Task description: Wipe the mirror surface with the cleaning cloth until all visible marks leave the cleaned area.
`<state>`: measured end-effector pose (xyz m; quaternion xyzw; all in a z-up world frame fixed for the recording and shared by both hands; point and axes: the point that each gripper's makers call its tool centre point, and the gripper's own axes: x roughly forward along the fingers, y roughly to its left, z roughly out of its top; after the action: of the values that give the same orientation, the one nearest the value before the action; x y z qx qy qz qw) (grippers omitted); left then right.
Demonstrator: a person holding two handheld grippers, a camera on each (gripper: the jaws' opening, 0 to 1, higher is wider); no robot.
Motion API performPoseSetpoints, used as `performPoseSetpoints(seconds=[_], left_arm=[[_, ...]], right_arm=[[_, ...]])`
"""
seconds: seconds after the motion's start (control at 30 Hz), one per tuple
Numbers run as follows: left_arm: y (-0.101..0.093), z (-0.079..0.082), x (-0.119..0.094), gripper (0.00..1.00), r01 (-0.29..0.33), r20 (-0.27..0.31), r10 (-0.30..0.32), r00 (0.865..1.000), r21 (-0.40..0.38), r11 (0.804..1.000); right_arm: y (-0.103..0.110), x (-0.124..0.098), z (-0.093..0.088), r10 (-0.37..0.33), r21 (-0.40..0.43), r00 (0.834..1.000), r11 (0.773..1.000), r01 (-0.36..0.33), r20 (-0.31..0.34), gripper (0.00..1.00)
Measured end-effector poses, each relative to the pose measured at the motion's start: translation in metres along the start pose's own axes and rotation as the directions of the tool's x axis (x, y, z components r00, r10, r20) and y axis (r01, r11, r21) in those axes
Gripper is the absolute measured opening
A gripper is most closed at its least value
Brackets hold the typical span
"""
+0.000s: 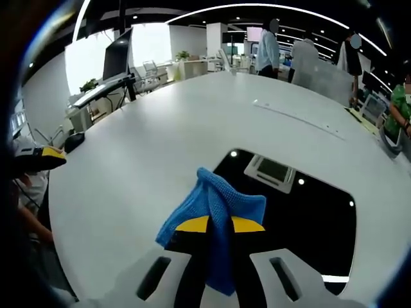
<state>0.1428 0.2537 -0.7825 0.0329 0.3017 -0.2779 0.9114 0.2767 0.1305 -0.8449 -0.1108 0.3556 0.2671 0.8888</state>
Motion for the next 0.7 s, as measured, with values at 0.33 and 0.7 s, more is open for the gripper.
performPoseSetpoints(seconds=[0.33, 0.7], left_arm=[[-0.0053, -0.0011, 0.0029, 0.99, 0.004, -0.001, -0.004, 1.000, -0.002, 1.000], [-0.0075, 0.0010, 0.0083, 0.99, 0.021, -0.011, -0.021, 1.000, 0.010, 1.000]], right_arm=[[0.0034, -0.0055, -0.0055, 0.014, 0.003, 1.000, 1.000, -0.014, 0.004, 0.08], [0.0053, -0.0073, -0.0069, 0.012, 0.018, 1.000, 1.000, -0.012, 0.008, 0.08]])
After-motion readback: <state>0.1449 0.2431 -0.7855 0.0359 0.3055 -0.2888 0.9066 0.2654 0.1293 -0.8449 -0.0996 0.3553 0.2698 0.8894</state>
